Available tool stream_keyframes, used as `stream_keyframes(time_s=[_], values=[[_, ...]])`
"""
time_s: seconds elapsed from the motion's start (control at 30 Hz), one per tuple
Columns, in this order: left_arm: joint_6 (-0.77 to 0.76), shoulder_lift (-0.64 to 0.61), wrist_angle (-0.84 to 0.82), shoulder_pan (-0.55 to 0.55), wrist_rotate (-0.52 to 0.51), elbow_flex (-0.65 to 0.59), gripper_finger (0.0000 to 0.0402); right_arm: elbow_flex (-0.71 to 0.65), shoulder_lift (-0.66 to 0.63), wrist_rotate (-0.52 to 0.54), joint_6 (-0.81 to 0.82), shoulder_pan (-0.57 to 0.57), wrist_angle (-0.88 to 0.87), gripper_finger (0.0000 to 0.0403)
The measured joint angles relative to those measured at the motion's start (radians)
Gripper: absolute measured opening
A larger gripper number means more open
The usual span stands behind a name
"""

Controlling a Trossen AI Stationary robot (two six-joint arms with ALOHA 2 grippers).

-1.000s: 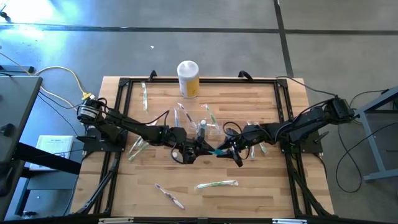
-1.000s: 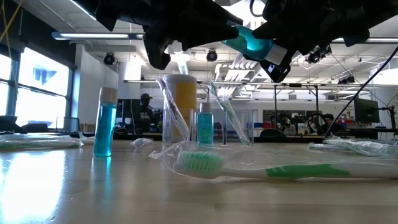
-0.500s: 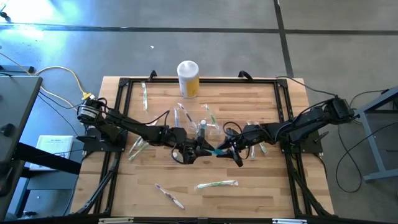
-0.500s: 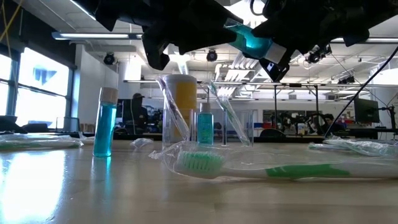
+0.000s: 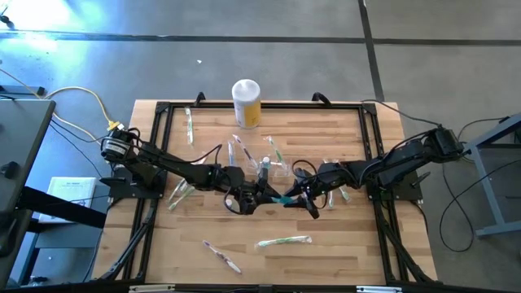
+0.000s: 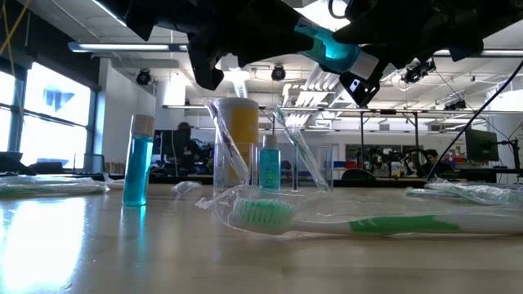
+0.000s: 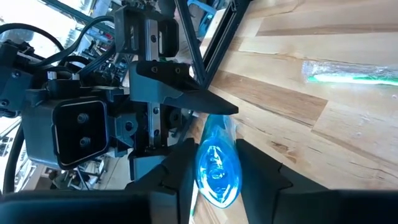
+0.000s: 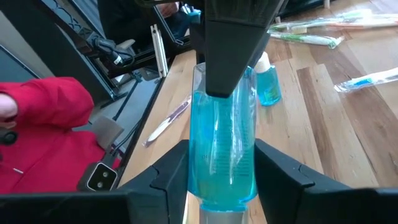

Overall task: Pick & Place toothbrushing station
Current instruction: Put the top mouthwash into the middle section of the transparent organizer

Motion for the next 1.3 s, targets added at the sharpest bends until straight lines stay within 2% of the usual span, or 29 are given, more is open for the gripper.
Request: stream_keyframes(time_s=[0.13,0.27,0.4,0.6,0.8,1.07,1.2,1.3], values=[[0.000,0.000,0.000,0.000,-0.002,0.000,0.0080,0.000,0.000,0.001,0.000,0.000,0.000,0.0145],[0.001,0.000,-0.003,0.000,-0.009,0.000,0.0079,0.000,0.000,0.032,-0.002,0.001,-0.001,0.0170],[-0.007,0.002,-0.023,0.000,-0.038,-0.002,0.0079,0.003,-0.002,0.118,-0.011,0.001,0.015,0.0206],[-0.051,-0.011,-0.075,-0.003,-0.144,-0.002,0.0079,0.003,-0.006,0.261,-0.098,0.001,-0.018,0.0259],[-0.203,-0.093,-0.208,-0.002,-0.181,-0.002,0.0079,0.002,-0.011,0.253,-0.181,0.003,-0.038,0.0288],[-0.489,-0.287,-0.387,0.005,-0.176,-0.002,0.0079,0.002,-0.011,0.280,-0.217,0.017,-0.045,0.0283],[-0.607,-0.351,-0.367,0.019,-0.080,-0.027,0.0079,0.002,-0.011,0.335,-0.245,0.025,-0.015,0.0275],[-0.685,-0.356,-0.265,0.031,-0.021,-0.054,0.0079,0.002,-0.011,0.372,-0.298,0.040,0.050,0.0271]])
